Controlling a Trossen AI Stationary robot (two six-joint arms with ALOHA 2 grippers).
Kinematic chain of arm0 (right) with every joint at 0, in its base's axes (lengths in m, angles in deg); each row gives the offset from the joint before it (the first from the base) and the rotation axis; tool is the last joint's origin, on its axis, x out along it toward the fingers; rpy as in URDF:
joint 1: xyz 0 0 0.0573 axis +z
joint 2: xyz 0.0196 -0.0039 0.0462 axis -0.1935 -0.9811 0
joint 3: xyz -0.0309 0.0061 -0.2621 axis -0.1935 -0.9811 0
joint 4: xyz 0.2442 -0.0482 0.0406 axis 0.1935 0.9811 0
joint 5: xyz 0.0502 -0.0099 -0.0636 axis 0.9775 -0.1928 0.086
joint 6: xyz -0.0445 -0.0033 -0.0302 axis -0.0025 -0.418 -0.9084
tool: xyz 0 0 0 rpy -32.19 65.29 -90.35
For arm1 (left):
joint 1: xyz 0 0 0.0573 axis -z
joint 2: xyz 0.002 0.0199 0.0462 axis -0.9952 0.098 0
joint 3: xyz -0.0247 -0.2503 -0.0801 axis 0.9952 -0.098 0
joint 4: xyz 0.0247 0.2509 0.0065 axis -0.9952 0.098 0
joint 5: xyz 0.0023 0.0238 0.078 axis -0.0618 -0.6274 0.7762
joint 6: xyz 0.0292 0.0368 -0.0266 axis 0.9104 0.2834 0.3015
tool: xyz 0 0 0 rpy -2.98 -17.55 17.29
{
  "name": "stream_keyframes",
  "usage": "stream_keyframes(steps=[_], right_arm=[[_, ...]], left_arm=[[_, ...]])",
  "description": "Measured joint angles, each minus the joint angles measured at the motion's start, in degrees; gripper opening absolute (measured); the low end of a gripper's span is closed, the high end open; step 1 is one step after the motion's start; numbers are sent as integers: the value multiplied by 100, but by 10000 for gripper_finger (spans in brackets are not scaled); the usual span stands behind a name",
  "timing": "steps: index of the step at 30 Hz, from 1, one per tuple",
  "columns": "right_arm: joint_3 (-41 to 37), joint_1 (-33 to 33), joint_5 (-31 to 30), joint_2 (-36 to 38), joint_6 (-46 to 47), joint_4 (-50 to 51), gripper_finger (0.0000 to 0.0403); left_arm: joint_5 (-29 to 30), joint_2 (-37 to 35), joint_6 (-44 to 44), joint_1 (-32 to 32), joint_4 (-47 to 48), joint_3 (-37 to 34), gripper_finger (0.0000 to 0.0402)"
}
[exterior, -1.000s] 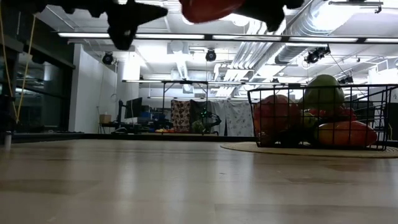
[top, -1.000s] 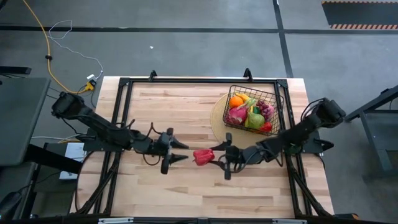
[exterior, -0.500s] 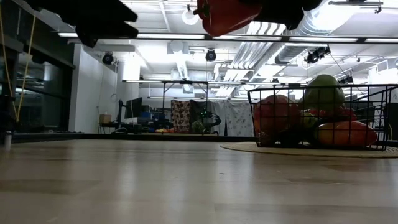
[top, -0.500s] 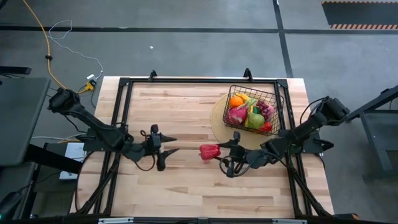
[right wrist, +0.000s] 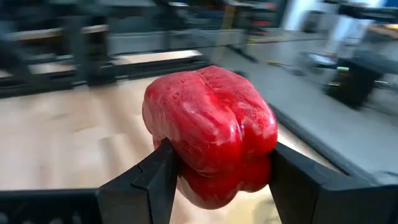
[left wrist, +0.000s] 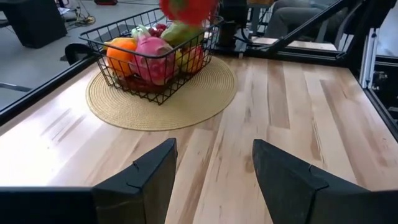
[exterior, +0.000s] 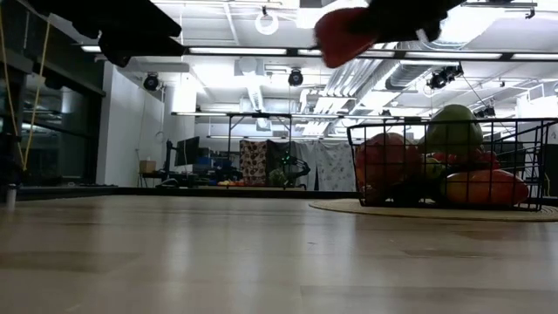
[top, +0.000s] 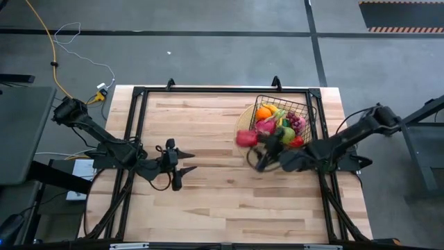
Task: Build produce basket
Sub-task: Put the bell pepper into the wire basket
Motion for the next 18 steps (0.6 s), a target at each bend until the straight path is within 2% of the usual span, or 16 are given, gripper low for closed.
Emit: stream_keyframes(steps=[5,8,12,14,18], right_arm=[[0,-355,-745,833,749,1547,197],[0,-665,-727,1126,1698,2696,197],[0,-1202,-545,1169,3075,4081,197],[0,-1487,-348,1102,3350,4303,197],[0,-1871,-150,964,3216,4133,197]], left_arm=[[-5,5,-76,-32,-18,0,200],[27,5,-101,-35,-20,0,200],[125,5,-129,-34,-20,0,200],[129,5,-146,-34,-21,0,200],[142,5,-147,-34,-21,0,200]])
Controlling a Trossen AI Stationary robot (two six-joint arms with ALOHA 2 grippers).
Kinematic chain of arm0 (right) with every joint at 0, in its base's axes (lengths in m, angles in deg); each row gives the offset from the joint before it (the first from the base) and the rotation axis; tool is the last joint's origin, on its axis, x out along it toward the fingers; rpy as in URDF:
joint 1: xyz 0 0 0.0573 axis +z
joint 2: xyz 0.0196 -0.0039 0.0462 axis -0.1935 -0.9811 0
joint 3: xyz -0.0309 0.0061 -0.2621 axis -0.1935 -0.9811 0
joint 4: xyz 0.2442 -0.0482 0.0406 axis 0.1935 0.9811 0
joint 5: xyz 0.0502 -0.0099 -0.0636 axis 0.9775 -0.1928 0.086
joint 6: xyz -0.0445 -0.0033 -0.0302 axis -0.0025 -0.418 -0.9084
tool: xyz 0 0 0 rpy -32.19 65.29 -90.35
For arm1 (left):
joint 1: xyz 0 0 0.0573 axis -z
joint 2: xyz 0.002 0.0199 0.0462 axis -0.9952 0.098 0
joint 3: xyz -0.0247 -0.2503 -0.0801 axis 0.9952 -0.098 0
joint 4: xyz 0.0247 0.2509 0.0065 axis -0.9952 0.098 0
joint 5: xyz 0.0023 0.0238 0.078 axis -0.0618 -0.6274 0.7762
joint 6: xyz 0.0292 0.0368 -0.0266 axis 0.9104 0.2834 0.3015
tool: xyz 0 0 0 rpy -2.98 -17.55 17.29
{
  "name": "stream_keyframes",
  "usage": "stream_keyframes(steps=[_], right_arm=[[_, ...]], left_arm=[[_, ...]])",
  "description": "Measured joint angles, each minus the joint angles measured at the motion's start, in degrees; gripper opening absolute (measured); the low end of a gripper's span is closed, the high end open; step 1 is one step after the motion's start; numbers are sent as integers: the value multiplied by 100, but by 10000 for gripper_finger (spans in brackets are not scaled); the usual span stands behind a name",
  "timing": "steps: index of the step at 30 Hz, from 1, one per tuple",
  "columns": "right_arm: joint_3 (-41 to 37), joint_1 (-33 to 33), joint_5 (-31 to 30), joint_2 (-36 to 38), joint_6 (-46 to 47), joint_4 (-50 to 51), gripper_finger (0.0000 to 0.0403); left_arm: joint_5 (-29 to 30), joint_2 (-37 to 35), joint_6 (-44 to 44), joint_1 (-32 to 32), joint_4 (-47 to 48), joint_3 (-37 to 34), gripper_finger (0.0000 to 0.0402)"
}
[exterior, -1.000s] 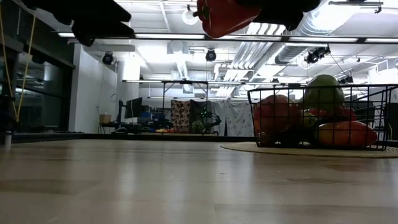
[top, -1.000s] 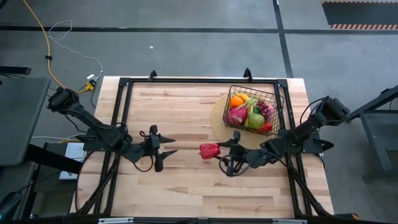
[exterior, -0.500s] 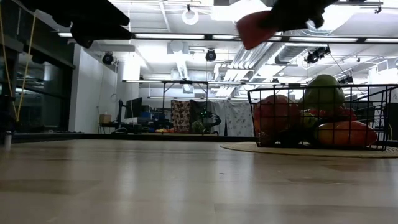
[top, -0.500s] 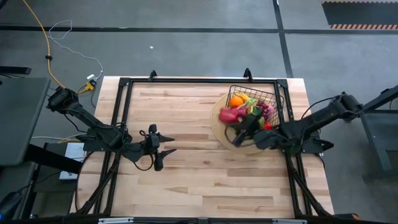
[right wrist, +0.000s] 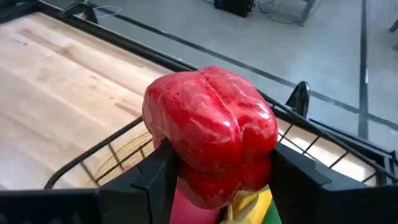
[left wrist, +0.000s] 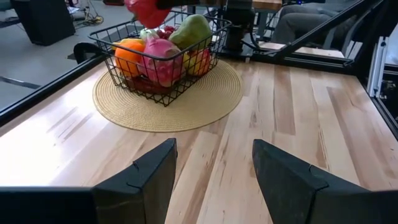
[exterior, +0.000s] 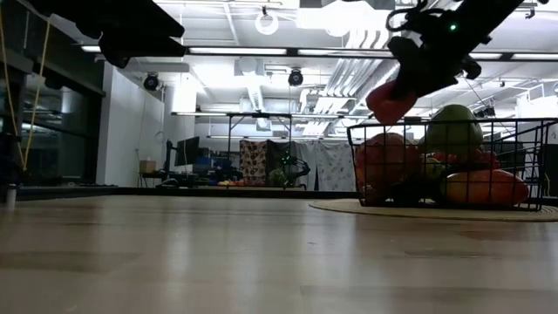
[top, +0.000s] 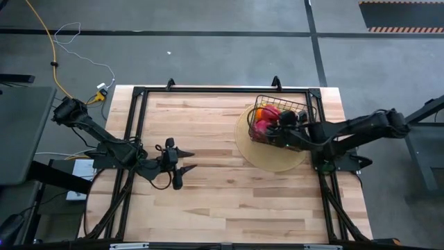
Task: Build produce basket
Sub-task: Put the bell pepper into the wire basket
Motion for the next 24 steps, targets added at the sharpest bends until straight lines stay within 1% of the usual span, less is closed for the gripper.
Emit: stream_keyframes(steps=[4,8,11,13,16,20,24], right_arm=[[0,-221,-131,-109,-176,-256,197],[0,-406,-148,-134,-185,-125,197],[0,-582,-198,-134,-165,-215,197],[0,-720,-146,-134,-162,-296,197],[0,-915,93,-134,-163,-320,198],[0,-1113,502,-134,-143,-331,216],[0,-1206,554,-134,-120,-335,248]], left_arm=[[2,2,0,0,0,0,200],[2,2,0,-1,-1,0,200],[2,2,2,0,-1,0,200],[2,2,2,0,-1,0,200],[2,2,2,0,-1,0,200],[2,2,2,0,-1,0,200],[2,2,2,0,-1,0,200]])
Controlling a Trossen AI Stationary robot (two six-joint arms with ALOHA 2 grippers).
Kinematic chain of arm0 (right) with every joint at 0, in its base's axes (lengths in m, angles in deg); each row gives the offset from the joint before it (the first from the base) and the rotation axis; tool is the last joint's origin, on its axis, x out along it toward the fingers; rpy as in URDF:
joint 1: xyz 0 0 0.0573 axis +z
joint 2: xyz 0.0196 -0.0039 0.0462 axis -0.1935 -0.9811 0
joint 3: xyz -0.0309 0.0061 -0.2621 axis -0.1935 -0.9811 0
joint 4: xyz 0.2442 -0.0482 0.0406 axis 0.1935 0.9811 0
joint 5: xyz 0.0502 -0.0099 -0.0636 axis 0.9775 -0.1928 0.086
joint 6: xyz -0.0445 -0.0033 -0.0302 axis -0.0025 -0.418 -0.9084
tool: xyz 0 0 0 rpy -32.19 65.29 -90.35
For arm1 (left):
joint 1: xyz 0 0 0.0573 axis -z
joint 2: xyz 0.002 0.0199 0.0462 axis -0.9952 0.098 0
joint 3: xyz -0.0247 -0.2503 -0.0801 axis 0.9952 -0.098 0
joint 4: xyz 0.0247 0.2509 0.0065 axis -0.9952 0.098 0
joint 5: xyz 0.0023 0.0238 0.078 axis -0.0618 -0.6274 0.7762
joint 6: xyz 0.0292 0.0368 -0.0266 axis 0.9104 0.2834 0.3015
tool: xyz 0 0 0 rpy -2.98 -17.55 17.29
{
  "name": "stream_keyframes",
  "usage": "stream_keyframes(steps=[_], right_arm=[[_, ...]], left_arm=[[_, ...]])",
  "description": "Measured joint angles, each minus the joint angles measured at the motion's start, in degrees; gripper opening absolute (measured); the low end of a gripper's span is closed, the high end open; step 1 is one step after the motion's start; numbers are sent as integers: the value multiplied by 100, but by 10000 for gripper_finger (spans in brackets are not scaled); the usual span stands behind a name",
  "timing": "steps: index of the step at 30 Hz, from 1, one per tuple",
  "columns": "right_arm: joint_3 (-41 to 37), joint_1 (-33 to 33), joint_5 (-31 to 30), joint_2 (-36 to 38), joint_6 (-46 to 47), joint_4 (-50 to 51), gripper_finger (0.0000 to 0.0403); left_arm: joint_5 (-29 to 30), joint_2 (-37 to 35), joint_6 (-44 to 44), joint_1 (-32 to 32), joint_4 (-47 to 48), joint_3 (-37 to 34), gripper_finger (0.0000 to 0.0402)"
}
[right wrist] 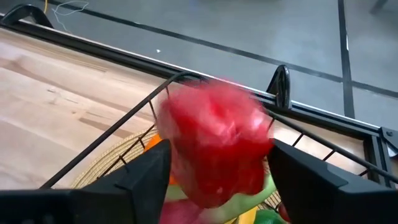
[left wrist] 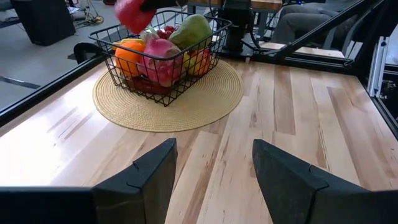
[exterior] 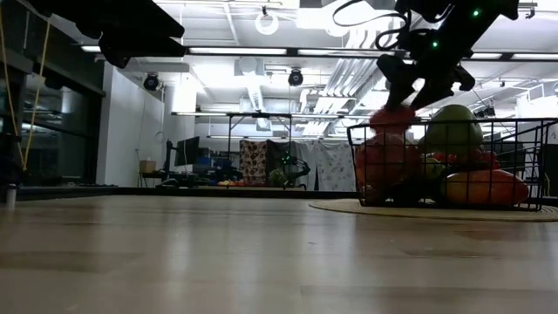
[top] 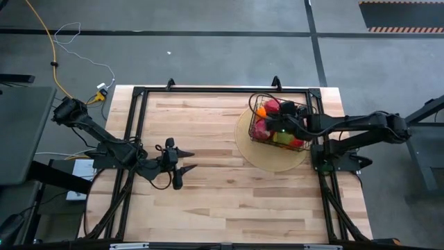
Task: Build produce basket
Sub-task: Put the bell pepper into the wire basket, then return to Home Position
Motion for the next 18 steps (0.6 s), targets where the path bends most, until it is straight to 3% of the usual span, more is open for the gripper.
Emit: stream_keyframes(steps=[7,12,18], right_arm=[[0,-28,4,0,-1,-22,294],[11,39,71,93,-350,-5,304],[38,1290,104,817,-937,-17,305]], left_arm=[[0,0,0,0,0,0,200],[-2,0,-2,0,-1,0,200],[-104,-11,53,15,-193,0,200]])
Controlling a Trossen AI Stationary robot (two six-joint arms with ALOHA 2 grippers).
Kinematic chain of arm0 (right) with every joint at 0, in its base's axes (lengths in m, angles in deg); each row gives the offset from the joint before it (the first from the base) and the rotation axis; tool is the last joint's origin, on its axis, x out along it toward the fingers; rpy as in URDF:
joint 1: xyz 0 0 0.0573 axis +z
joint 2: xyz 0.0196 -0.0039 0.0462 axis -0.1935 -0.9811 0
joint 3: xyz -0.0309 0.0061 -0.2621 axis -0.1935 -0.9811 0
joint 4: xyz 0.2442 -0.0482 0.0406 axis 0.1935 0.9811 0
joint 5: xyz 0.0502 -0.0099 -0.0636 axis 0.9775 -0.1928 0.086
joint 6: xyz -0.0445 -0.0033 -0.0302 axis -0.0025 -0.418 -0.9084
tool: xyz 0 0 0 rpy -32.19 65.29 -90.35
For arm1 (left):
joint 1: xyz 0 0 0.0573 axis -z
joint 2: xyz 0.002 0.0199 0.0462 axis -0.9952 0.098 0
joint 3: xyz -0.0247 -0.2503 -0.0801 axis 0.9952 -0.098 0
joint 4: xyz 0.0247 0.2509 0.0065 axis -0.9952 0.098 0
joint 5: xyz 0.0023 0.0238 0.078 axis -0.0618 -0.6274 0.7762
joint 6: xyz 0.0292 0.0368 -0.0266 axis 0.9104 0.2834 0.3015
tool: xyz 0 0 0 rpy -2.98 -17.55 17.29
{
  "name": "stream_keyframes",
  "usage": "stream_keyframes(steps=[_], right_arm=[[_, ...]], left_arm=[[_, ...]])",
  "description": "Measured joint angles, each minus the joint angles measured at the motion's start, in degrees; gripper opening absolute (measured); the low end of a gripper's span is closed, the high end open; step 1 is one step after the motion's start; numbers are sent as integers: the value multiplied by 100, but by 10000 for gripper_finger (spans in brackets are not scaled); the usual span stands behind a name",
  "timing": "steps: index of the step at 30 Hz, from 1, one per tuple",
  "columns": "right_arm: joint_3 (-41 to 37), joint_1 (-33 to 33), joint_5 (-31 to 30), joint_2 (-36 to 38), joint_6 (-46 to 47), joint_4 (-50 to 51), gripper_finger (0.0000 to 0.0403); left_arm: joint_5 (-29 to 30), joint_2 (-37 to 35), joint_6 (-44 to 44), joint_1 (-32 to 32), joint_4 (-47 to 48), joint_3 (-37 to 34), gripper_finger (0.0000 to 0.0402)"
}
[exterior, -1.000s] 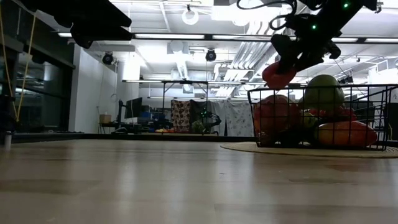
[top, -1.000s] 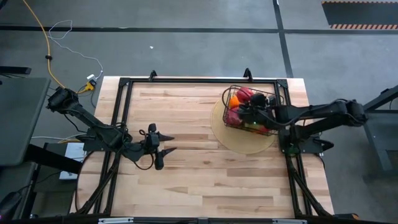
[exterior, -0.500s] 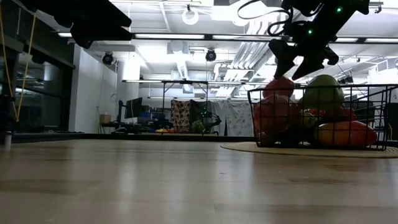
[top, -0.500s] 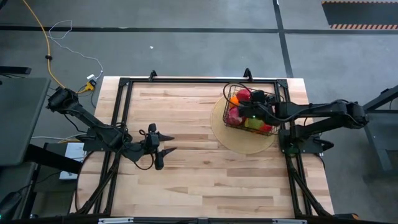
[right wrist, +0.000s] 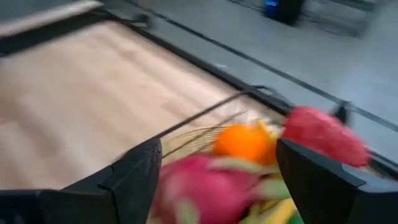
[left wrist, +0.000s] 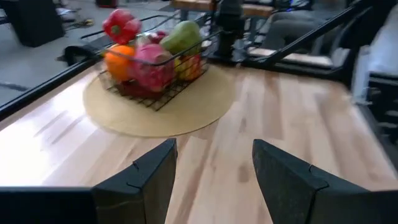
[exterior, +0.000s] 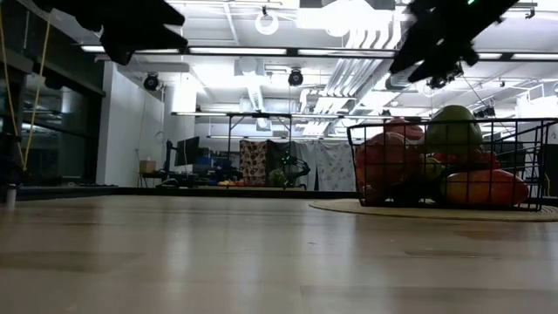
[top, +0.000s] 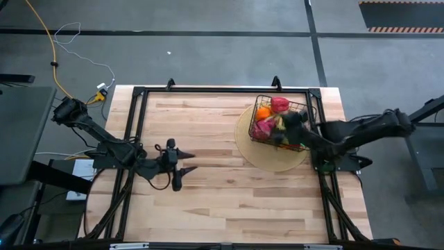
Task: Build produce basket
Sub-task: Return to Home Position
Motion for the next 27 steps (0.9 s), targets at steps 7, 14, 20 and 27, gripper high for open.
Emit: stream_keyframes(steps=[7,14,20,27], right_arm=[[-493,1776,-296,818,514,-1,305],[-700,2200,-506,922,491,-212,305],[-702,2184,-466,877,448,-312,305],[-702,2186,-261,857,302,-303,305]], left_arm=[[-255,4,629,-99,-562,2,200],[-2115,-656,1198,-1803,-214,350,184],[-3412,-999,1045,-3377,63,98,91],[-3471,-2144,581,-3510,-203,-1140,12]])
